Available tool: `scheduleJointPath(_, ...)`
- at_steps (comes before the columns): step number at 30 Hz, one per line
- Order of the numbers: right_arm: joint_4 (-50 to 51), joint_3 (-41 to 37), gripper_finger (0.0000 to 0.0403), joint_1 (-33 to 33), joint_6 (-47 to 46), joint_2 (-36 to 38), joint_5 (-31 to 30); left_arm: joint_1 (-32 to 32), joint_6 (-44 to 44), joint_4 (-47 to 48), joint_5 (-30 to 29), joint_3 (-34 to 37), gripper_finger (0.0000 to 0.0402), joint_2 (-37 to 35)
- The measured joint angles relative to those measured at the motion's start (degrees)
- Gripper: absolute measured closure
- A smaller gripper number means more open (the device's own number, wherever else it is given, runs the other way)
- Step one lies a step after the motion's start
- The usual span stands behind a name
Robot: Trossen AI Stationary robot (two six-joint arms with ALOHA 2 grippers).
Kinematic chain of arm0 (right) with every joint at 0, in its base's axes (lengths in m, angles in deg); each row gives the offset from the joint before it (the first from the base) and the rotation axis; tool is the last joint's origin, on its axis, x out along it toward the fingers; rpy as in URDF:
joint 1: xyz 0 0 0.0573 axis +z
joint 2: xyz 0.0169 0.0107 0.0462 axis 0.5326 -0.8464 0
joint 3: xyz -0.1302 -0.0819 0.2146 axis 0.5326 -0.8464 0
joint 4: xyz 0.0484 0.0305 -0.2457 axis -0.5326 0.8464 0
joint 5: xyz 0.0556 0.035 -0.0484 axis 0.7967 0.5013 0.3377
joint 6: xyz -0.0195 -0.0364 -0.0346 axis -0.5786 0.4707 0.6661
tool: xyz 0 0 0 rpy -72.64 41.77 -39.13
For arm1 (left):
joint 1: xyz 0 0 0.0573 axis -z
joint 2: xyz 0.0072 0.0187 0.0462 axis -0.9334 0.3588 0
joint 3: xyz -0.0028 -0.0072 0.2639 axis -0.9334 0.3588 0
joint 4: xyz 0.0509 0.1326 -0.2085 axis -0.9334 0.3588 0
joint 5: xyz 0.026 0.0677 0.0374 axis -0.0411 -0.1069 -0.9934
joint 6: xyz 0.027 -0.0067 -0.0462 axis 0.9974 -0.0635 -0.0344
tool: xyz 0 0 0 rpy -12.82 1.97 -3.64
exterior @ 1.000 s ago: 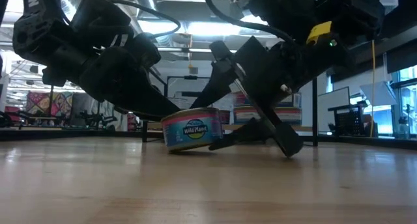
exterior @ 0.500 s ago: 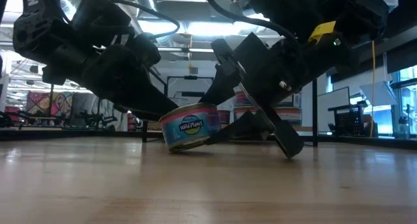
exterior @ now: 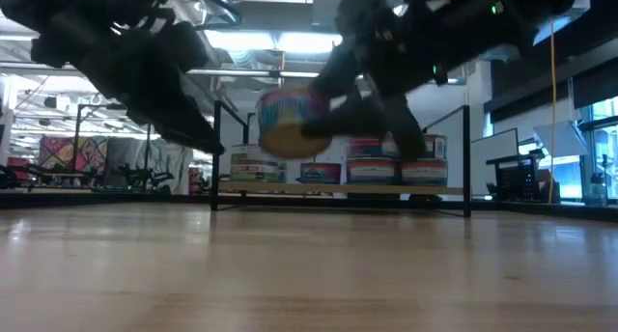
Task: Stack canned seafood by type on shelf
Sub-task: Stack the blue pink tuna can on top of the other blue pink tuna can on the shelf
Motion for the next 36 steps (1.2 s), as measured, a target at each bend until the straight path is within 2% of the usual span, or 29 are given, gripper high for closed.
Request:
scheduleJointPath(3,0.49,0.21,0.0206,-0.89,0.02,2.68,-2.78,1.02,-0.76,5.83,-4.16,-0.03,0.0153,-1.94)
scheduleJointPath(7,1.94,2.99,0.0206,-3.39,0.04,5.32,-5.8,2.84,-0.42,5.82,-8.88,-0.01,0.0153,-1.96)
scheduleJointPath(13,15.33,12.54,0.0206,-8.92,-0.02,5.83,-9.24,3.31,0.74,4.71,-11.39,-0.06,0.0153,-1.87)
scheduleJointPath(18,26.75,19.72,0.0206,-15.3,-2.9,5.71,-9.21,4.03,0.26,5.04,-11.42,-0.06,0.0153,-1.87)
scheduleJointPath(21,29.87,22.01,0.0206,-19.29,-3.43,5.7,-9.2,4.18,0.19,4.99,-11.43,-0.06,0.0153,-1.89)
scheduleJointPath(25,30.76,22.36,0.0206,-24.26,-3.52,5.7,-6.65,4.12,-0.63,4.51,-11.44,-0.08,0.0153,-1.94)
scheduleJointPath(30,30.15,22.4,0.0206,-29.1,-7.76,4.9,-0.01,4.12,-0.94,4.52,-11.43,-0.08,0.0153,-1.94)
scheduleJointPath(36,29.95,22.4,0.0206,-32.71,-8.74,1.57,3.32,4.12,-1.45,4.47,-11.43,-0.14,0.0153,-1.96)
